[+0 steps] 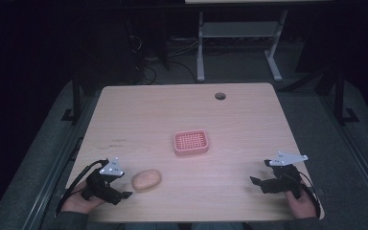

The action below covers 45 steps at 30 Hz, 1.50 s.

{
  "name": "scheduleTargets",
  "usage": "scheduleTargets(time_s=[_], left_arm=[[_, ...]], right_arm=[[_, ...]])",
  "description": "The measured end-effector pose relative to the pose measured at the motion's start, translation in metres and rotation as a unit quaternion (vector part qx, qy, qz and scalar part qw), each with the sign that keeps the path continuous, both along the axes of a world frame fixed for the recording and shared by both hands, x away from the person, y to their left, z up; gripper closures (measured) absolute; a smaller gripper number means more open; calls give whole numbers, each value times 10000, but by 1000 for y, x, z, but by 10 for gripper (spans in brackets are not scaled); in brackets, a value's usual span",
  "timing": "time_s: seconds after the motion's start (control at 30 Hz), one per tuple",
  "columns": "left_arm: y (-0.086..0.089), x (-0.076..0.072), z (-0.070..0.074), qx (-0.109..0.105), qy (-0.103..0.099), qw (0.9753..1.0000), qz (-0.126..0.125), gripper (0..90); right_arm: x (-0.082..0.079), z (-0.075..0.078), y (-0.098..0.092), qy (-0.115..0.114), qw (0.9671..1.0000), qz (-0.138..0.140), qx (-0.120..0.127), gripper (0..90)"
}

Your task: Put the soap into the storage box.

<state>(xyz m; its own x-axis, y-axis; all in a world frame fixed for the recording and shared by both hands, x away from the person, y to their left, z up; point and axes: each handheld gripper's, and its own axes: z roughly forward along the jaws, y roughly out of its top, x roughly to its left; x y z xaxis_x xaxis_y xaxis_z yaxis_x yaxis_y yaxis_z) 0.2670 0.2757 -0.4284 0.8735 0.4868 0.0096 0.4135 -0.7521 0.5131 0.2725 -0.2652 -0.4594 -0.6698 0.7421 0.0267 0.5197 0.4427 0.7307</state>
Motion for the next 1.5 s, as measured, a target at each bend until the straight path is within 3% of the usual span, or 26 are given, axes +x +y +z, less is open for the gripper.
scheduleTargets(time_s=[0.57,1.23,1.5], left_arm=[[-12,8,5,38,-90,9999,-107,223],[-25,16,9,13,-31,9997,-247,224],[-39,22,7,110,78,9993,-359,225]], right_arm=[[0,0,0,11,10000,-1,-30,141],[0,0,1,9,10000,-6,-3,141],[0,0,0,-9,10000,5,-1,141]])
